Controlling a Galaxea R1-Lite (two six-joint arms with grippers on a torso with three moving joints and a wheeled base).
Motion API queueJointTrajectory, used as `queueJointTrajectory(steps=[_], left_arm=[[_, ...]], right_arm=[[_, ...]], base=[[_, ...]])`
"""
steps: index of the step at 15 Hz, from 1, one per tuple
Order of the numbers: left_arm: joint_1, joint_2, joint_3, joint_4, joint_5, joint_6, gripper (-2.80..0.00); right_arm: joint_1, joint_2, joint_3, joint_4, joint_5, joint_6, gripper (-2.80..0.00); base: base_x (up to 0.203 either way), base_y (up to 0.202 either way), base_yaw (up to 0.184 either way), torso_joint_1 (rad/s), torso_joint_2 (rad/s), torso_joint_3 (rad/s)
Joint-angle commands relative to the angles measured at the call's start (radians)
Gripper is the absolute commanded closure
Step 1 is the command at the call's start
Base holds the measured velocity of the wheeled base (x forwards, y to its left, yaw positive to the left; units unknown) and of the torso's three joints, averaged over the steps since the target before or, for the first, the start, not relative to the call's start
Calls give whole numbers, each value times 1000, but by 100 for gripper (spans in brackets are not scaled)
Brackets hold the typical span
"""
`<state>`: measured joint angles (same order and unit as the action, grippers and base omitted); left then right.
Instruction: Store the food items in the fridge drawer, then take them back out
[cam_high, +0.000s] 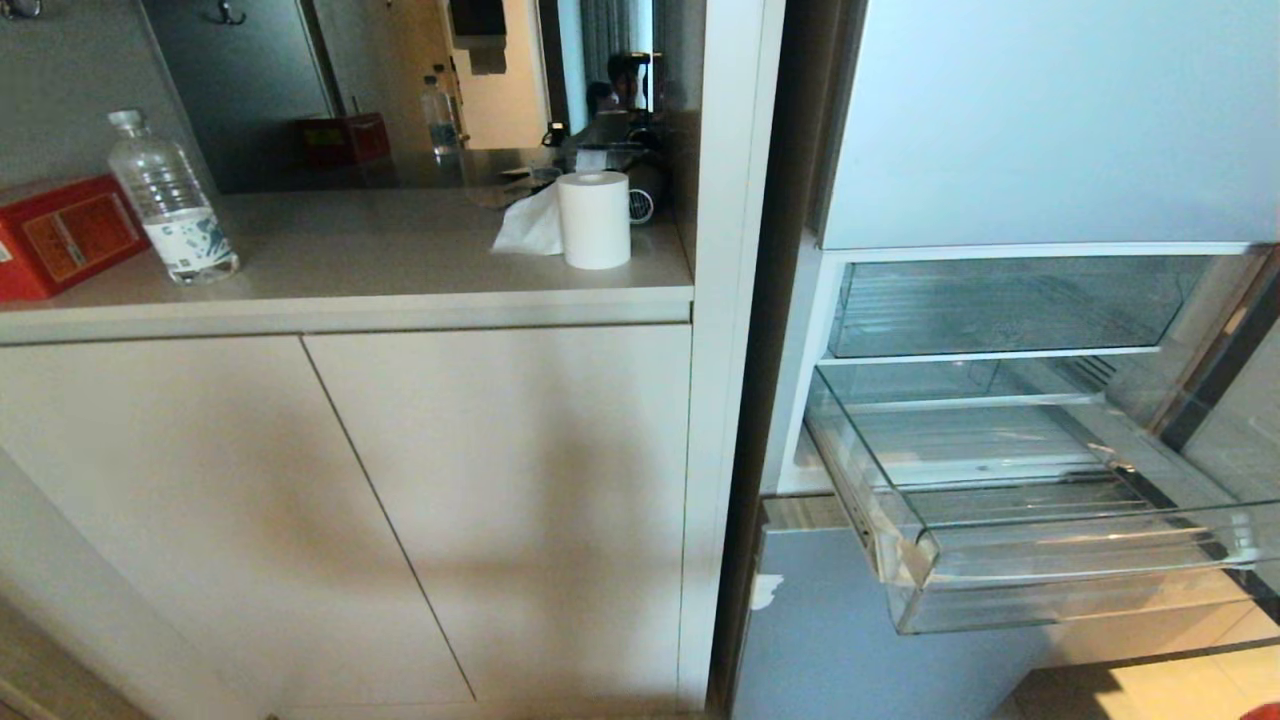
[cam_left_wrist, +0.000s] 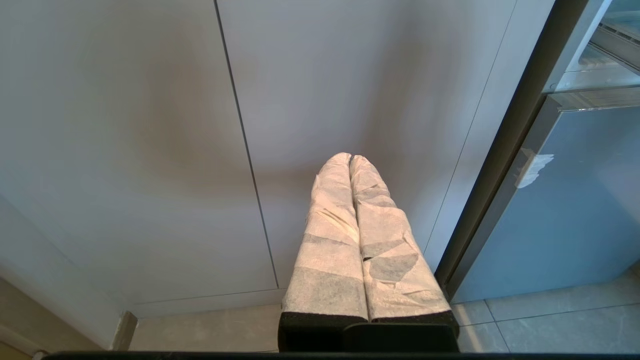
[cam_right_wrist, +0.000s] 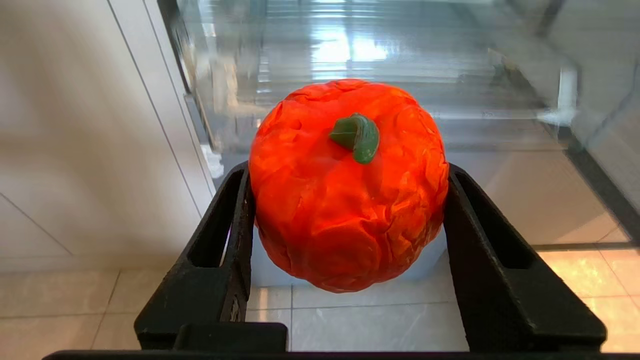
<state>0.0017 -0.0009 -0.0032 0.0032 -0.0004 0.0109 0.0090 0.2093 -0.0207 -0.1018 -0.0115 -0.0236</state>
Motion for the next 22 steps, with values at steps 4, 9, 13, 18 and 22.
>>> queueJointTrajectory(steps=[4, 9, 13, 18, 22], left_arm=[[0, 1, 0, 0, 0, 0, 0], [0, 1, 0, 0, 0, 0, 0], [0, 1, 0, 0, 0, 0, 0], [0, 1, 0, 0, 0, 0, 0], [0, 1, 0, 0, 0, 0, 0]], right_arm=[[19, 633, -215, -114, 16, 14, 0], [23, 1125, -524, -222, 28, 66, 0], [21, 1450, -733, -288, 29, 99, 0], [19, 1719, -860, -435, 25, 116, 0], [13, 1817, -920, -452, 24, 117, 0]], base=[[0, 0, 0, 0, 0, 0], [0, 0, 0, 0, 0, 0], [0, 0, 0, 0, 0, 0], [0, 0, 0, 0, 0, 0], [0, 0, 0, 0, 0, 0]])
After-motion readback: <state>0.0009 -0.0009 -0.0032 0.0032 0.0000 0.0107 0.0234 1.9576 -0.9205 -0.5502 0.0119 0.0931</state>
